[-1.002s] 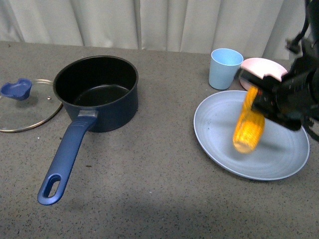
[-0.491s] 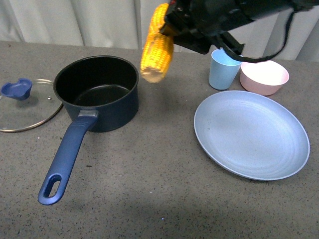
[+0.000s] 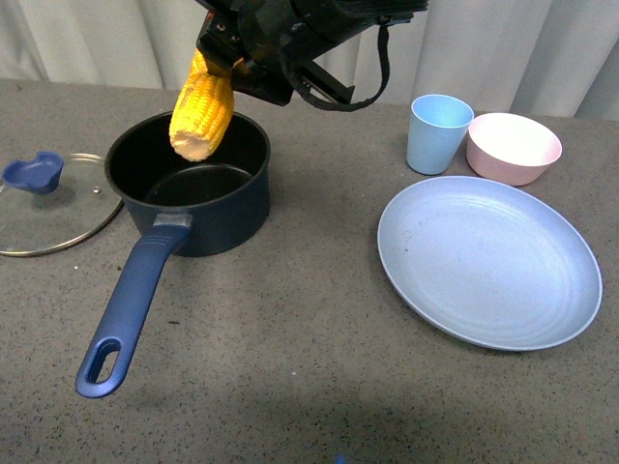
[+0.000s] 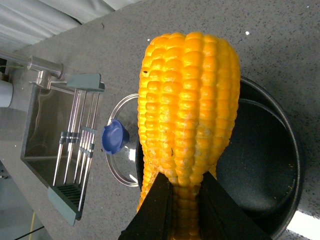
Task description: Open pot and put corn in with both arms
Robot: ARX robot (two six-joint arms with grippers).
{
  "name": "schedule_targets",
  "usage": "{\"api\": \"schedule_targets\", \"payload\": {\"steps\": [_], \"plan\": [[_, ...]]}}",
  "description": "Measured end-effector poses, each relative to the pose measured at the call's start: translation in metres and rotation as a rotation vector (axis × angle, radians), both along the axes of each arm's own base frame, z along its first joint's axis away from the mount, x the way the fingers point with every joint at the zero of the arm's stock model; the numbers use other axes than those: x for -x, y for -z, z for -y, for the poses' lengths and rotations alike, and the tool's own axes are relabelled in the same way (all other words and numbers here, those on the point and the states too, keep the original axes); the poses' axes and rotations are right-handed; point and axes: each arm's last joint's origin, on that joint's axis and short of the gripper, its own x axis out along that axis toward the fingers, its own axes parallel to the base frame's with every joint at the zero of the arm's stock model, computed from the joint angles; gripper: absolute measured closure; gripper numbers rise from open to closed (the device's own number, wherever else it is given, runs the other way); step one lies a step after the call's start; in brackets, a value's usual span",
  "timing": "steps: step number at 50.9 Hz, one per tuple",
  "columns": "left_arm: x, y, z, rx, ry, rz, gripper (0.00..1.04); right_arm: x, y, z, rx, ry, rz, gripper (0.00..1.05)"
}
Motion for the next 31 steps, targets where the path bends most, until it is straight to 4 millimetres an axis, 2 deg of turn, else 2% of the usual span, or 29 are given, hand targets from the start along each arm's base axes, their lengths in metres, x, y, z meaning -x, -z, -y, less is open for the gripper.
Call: {"api": "schedule_targets", "payload": {"steps": [13, 23, 31], "plan": [[0.000, 0.000, 0.000, 0.000, 0.000, 0.000, 0.07, -0.005, 0.002, -0.014, 0.000, -0.010, -0.015, 0.97], [0.000, 0.000, 0.000, 0.000, 0.000, 0.000, 0.07, -0.005, 0.002, -0.016, 0.004, -0.011, -0.018, 0.62], [0.000, 0.000, 0.000, 0.000, 0.000, 0.000, 0.07, -0.005, 0.002, -0.016, 0.008, -0.004, -0.016, 0.39]]}}
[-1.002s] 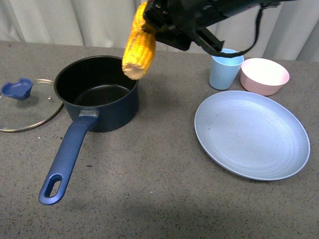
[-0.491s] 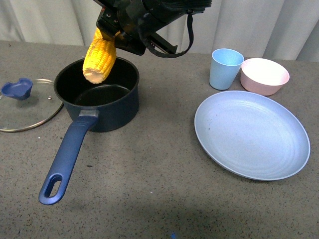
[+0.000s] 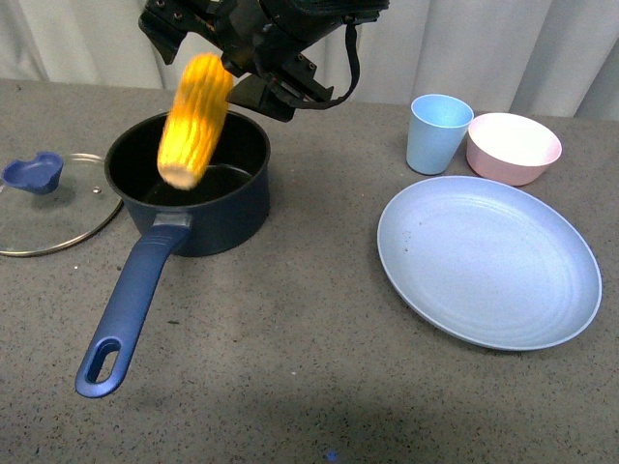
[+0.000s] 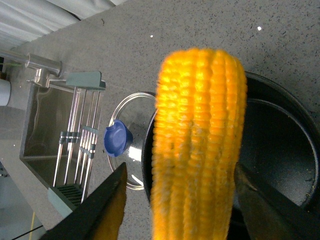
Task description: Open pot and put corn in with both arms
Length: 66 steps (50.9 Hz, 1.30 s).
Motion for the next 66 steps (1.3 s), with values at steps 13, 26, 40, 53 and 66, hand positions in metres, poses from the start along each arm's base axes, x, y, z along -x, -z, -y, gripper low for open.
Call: {"api": "schedule_targets", "payload": {"steps": [13, 26, 40, 53, 66], "plan": [[0.000, 0.000, 0.000, 0.000, 0.000, 0.000, 0.07, -0.001, 0.001, 0.003, 0.011, 0.025, 0.020, 0.10], [0.000, 0.000, 0.000, 0.000, 0.000, 0.000, 0.07, 0.021, -0.012, 0.038, 0.232, 0.189, 0.278, 0.09], [0.000, 0.000, 0.000, 0.000, 0.000, 0.000, 0.07, 0.059, -0.030, 0.114, 0.370, 0.368, 0.392, 0.09], [0.000, 0.000, 0.000, 0.000, 0.000, 0.000, 0.07, 0.110, -0.030, 0.170, 0.506, 0.466, 0.464, 0.09], [0.000, 0.000, 0.000, 0.000, 0.000, 0.000, 0.07, 0.162, -0.029, 0.212, 0.532, 0.527, 0.474, 0.09]]}}
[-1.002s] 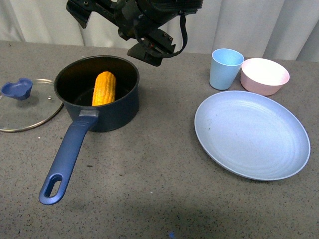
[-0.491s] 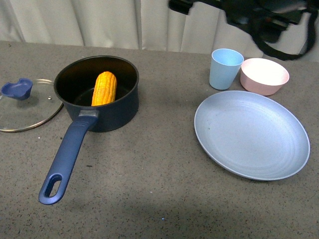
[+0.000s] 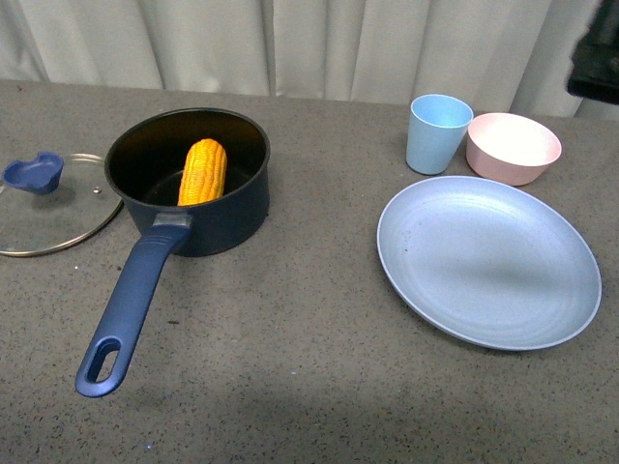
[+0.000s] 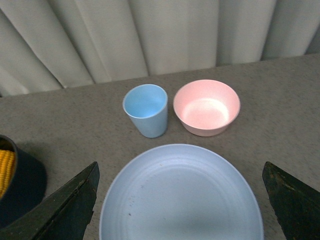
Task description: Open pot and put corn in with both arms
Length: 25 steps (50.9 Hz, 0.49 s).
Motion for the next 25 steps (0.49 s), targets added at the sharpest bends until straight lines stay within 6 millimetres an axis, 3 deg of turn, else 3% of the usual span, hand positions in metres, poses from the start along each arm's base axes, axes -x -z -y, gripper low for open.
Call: {"api": "schedule_targets", "payload": {"steps": [10, 17, 25], "plan": [[0.000, 0.000, 0.000, 0.000, 0.000, 0.000, 0.07, 0.037, 0.008, 0.025, -0.018, 0.006, -0.014, 0.09], [0.000, 0.000, 0.000, 0.000, 0.000, 0.000, 0.07, 0.041, 0.006, 0.027, -0.021, 0.004, 0.013, 0.10], [0.000, 0.000, 0.000, 0.000, 0.000, -0.001, 0.07, 0.061, 0.016, 0.040, 0.115, -0.044, 0.362, 0.43]]}}
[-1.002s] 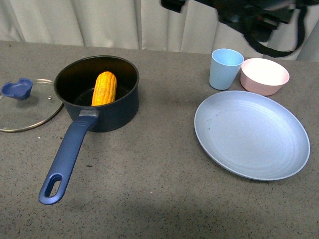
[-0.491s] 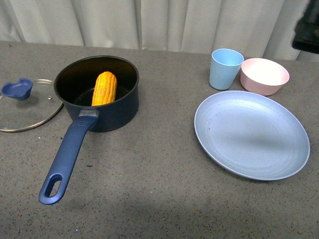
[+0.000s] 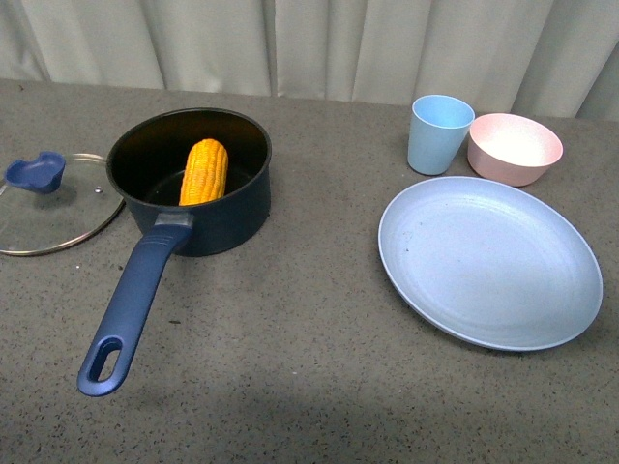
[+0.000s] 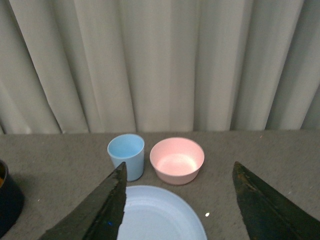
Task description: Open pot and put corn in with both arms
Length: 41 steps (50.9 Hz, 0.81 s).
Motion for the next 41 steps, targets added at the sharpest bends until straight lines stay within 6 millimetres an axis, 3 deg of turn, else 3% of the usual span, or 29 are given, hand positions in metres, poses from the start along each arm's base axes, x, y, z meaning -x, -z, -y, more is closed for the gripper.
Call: {"api": "schedule_targets", "payload": {"steps": [20, 28, 41], "plan": [[0.000, 0.000, 0.000, 0.000, 0.000, 0.001, 0.07, 0.034, 0.003, 0.017, 0.046, 0.004, 0.013, 1.04], [0.000, 0.000, 0.000, 0.000, 0.000, 0.001, 0.07, 0.049, 0.003, 0.030, 0.048, 0.009, 0.012, 1.04], [0.000, 0.000, 0.000, 0.000, 0.000, 0.001, 0.07, 0.063, 0.000, 0.031, 0.047, 0.006, 0.021, 1.04]]}}
